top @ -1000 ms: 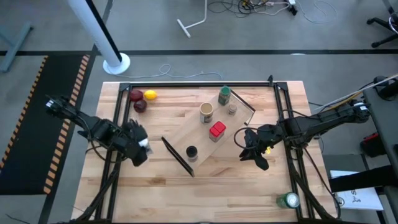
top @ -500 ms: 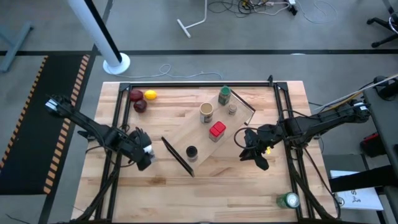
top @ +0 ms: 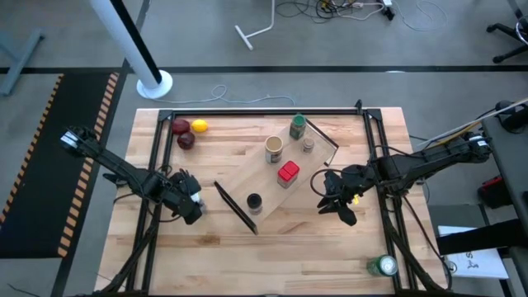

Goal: Shelf spices
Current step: Remove the white seasoning bottle from the shelf, then remove the black seasoning bottle from the shelf

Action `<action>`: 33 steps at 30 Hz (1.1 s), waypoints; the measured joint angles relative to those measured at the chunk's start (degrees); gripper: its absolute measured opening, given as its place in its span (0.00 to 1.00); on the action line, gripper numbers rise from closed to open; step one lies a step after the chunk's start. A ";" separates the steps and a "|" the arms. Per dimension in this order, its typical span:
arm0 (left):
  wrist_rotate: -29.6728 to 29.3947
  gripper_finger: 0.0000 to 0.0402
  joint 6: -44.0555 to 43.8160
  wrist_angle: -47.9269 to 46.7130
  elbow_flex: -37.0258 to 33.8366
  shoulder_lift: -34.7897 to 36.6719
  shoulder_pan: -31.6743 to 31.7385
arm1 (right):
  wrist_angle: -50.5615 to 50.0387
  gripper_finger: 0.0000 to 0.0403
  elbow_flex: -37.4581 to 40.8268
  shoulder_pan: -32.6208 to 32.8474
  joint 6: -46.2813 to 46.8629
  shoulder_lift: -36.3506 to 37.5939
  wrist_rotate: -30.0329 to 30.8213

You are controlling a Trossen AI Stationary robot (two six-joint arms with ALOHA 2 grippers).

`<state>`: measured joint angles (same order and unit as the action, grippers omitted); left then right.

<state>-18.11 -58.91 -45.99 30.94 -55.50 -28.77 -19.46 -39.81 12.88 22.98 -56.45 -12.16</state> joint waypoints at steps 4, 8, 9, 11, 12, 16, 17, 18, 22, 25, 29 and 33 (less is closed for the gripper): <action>-0.54 0.71 1.33 -1.84 2.06 0.00 0.00 | 0.00 0.21 0.00 0.00 -0.01 0.00 0.02; -1.89 0.73 2.32 -7.85 5.74 0.01 0.00 | 0.00 0.18 0.00 0.00 -0.02 0.00 0.04; -2.26 0.73 2.57 -9.54 7.02 0.00 0.00 | 0.00 0.18 0.00 0.00 -0.02 0.00 0.07; -3.69 0.72 3.12 -12.59 9.84 0.02 0.00 | 0.00 0.17 0.00 0.00 -0.04 0.00 0.17; -4.50 0.71 3.45 -13.67 11.39 0.02 0.00 | 0.00 0.16 0.00 0.00 -0.04 0.00 0.17; -7.28 0.69 6.23 -14.41 18.13 -0.08 0.02 | 0.00 0.14 0.00 0.00 -0.04 0.00 0.20; -7.57 0.69 7.36 -14.20 19.88 -0.32 0.01 | 0.00 0.13 0.00 0.00 -0.04 0.00 0.21; -7.61 0.69 8.71 -13.91 21.68 -0.81 0.02 | 0.00 0.13 0.00 0.00 -0.05 0.00 0.20; -7.71 0.68 14.70 -10.35 27.40 -4.12 0.00 | 0.00 0.13 0.00 0.00 -0.47 0.00 0.20; -7.67 0.67 20.59 -4.29 30.07 -7.58 0.00 | 0.00 0.14 0.00 0.00 -0.47 0.00 0.20; -8.24 0.67 25.91 -1.18 33.88 -12.45 0.04 | 0.00 0.17 0.00 -0.01 -0.48 0.00 0.22; -8.44 0.69 27.90 -1.16 37.27 -16.96 0.31 | 0.00 0.20 0.00 -0.01 -0.48 0.00 0.22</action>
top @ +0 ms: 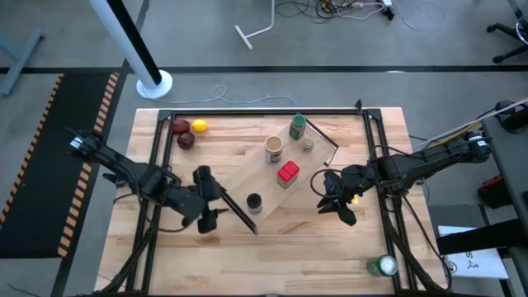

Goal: Shelf spices
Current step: Remove the black seasoning bottle from the shelf

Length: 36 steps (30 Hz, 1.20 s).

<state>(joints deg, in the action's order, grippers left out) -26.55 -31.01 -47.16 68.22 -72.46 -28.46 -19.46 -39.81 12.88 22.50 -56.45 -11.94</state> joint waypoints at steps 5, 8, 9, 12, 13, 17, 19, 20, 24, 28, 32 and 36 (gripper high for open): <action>-0.18 0.76 1.80 0.02 3.48 -5.39 1.12 | 0.00 0.22 0.00 0.01 0.00 0.02 0.00; -1.47 0.80 2.11 -0.13 5.21 -8.24 2.18 | -0.01 0.23 0.00 -0.01 0.00 0.01 0.00; -1.51 0.81 2.20 -0.04 5.76 -9.06 2.54 | -0.02 0.24 0.00 0.00 0.00 0.02 0.00; -1.46 0.84 2.70 0.09 7.22 -11.21 3.43 | -0.02 0.24 0.00 0.01 0.00 0.02 0.00; -1.49 0.85 3.00 0.09 7.69 -11.82 3.58 | -0.02 0.24 0.00 0.01 0.00 0.02 0.00; -0.89 0.87 3.59 1.53 8.89 -13.52 3.84 | -0.02 0.24 0.00 -0.01 -0.03 0.02 0.00; 0.56 0.87 3.83 3.18 9.04 -13.99 3.93 | -0.04 0.23 0.00 -0.01 -0.10 0.02 -0.02; 1.05 0.87 3.88 3.73 9.04 -14.18 4.02 | -0.04 0.22 0.00 -0.02 -0.11 0.02 0.00; 1.58 0.86 3.90 4.74 8.95 -14.72 4.10 | -0.04 0.20 0.00 -0.02 -0.20 0.02 0.00; 1.57 0.87 3.92 6.15 8.88 -14.83 4.54 | -0.03 0.18 0.00 -0.02 -0.20 0.02 0.00; 1.51 0.87 5.35 9.30 8.58 -14.84 5.24 | -0.02 0.17 0.00 -0.01 -0.20 0.02 -0.01; 1.49 0.84 6.54 11.36 7.91 -14.84 6.24 | -0.02 0.15 0.00 -0.02 -0.20 0.02 0.00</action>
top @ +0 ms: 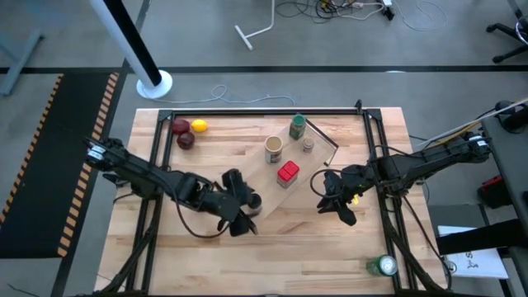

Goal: Shelf spices
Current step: Remove the black seasoning bottle from the shelf

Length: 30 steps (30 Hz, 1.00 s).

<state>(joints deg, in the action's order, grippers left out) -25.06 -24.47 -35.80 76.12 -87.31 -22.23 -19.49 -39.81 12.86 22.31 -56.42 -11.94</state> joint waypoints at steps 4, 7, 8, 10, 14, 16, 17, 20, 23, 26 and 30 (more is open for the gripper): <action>-0.03 0.78 0.00 0.28 -0.87 -0.02 0.86 | 0.00 0.15 0.00 0.00 0.00 0.00 -0.01; -0.11 0.68 0.00 0.50 -0.92 -0.02 1.09 | 0.00 0.16 0.00 0.02 0.00 0.00 0.00; -0.11 0.63 0.00 0.69 -0.94 -0.02 1.12 | 0.00 0.16 0.00 0.00 0.00 0.00 -0.01; -0.11 0.54 0.03 0.88 -0.94 -0.02 1.12 | 0.00 0.17 0.00 0.01 -0.01 0.00 0.00; -0.09 0.43 0.10 0.81 -0.71 -0.01 1.13 | 0.00 0.20 0.00 0.00 0.00 0.00 -0.01; 0.10 0.43 0.57 0.04 0.14 -0.02 1.12 | 0.00 0.21 0.00 0.00 0.00 0.00 -0.02; 0.11 0.43 0.69 -1.23 0.97 -0.02 1.12 | 0.00 0.21 0.00 0.00 0.00 0.00 0.00; 0.77 0.43 0.34 -8.62 5.61 -0.02 0.97 | 0.00 0.22 0.00 0.01 0.17 0.00 0.00; 3.22 0.42 -1.27 -17.11 11.64 0.00 0.55 | 0.00 0.23 0.00 0.00 0.12 0.00 -0.01; 5.61 0.43 -2.52 -22.74 17.12 0.02 -0.96 | 0.00 0.24 0.00 0.00 0.09 0.00 0.00; 7.14 0.44 -3.05 -25.07 21.09 0.10 -4.60 | -0.18 0.24 0.00 0.01 0.14 0.00 -0.02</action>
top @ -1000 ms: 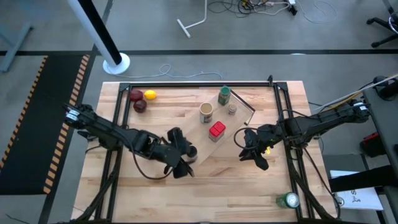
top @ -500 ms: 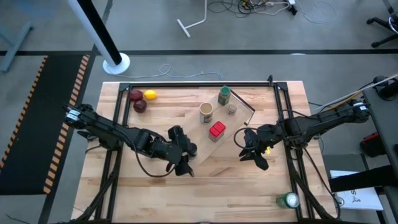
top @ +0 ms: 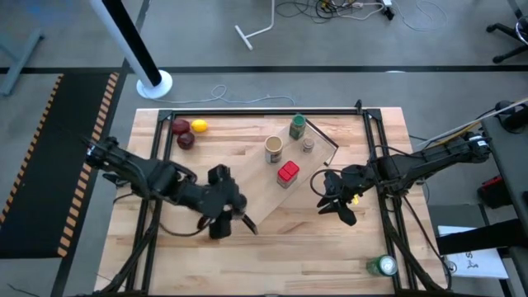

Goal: Shelf spices
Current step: Remove the black seasoning bottle from the shelf

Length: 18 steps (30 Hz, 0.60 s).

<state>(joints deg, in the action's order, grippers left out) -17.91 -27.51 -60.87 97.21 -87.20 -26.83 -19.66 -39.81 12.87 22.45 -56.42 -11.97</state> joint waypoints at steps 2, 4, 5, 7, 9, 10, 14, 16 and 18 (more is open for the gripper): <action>0.84 0.45 -0.03 -0.77 0.20 0.01 -2.08 | -0.28 0.23 0.00 0.02 0.01 0.00 0.00; 1.79 0.45 -0.03 -1.57 -0.68 0.01 -4.34 | -0.34 0.22 0.00 0.00 0.01 0.00 0.00; 2.47 0.45 -0.06 -2.01 -1.55 0.03 -5.34 | -0.35 0.22 0.00 0.00 0.01 0.00 0.00; 2.59 0.45 -0.61 -3.21 -3.66 0.01 -7.35 | -0.48 0.20 0.00 -0.01 0.03 0.00 0.00; 2.72 0.44 -1.04 -3.13 -6.50 0.03 -8.70 | -0.45 0.19 0.00 0.00 0.03 0.00 0.00; 2.68 0.45 -1.54 -3.02 -8.10 0.18 -9.18 | -0.47 0.19 0.00 0.00 0.01 0.00 0.00; 2.71 0.46 -5.65 -0.52 -15.97 1.01 -10.29 | -0.65 0.16 0.00 -0.02 -0.72 0.00 0.02; 3.38 0.46 -7.63 2.64 -20.50 1.97 -10.92 | -1.19 0.15 0.00 -0.13 -2.02 0.06 0.00; 3.63 0.45 -9.78 7.79 -25.53 3.37 -11.77 | -1.20 0.14 0.00 -0.14 -3.47 0.11 0.00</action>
<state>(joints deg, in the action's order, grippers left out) -14.29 -37.29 -53.08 71.68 -83.84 -38.60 -20.87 -39.81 12.73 18.97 -56.31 -11.97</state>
